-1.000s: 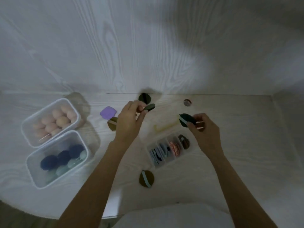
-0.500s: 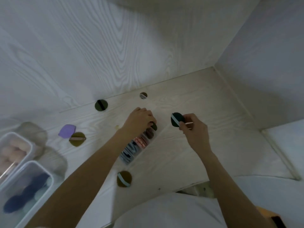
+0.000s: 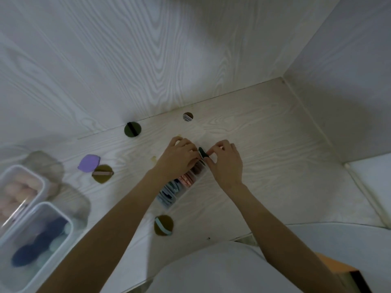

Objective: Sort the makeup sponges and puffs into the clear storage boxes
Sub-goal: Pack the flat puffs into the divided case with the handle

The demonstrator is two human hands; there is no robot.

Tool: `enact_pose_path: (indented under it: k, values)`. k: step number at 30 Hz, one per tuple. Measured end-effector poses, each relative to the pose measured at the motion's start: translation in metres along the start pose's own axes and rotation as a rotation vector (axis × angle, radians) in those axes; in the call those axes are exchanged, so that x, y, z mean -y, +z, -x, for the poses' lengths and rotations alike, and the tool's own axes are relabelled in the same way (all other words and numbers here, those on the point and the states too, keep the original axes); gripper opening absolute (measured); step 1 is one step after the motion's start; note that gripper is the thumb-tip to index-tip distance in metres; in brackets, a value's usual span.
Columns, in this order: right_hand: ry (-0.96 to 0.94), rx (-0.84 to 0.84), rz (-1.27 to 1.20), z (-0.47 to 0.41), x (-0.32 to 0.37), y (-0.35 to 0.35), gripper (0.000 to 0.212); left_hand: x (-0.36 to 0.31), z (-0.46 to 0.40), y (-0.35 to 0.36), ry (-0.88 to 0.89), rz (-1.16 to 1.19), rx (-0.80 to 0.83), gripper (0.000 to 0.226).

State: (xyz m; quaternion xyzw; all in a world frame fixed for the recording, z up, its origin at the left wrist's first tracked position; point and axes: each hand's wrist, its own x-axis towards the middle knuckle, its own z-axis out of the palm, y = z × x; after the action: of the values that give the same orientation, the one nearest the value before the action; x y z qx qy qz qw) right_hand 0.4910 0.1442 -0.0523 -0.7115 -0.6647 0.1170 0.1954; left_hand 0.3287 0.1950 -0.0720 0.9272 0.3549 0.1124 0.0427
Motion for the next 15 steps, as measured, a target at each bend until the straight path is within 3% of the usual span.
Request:
enact_pose_path:
  k: [2,7,11,13,15]
  values:
    - [-0.020,-0.004,0.089,-0.001,0.001,0.006,0.018,0.001,0.003,0.001,-0.008,-0.002,-0.019,0.025]
    - [-0.009,0.047,0.110,-0.002,-0.004,0.010,0.009,0.000,0.010,0.005,-0.018,0.015,-0.043,0.013]
    - [-0.066,0.076,0.024,-0.004,-0.006,0.011,0.006,-0.001,0.013,0.006,-0.034,0.051,-0.063,0.027]
    - [-0.081,0.081,0.007,-0.003,-0.008,0.014,0.003,-0.001,0.015,0.001,-0.116,0.134,-0.128,0.028]
    - [-0.072,0.092,-0.022,0.000,-0.010,0.016,0.011,0.005,0.020,-0.006,-0.314,0.262,-0.242,0.025]
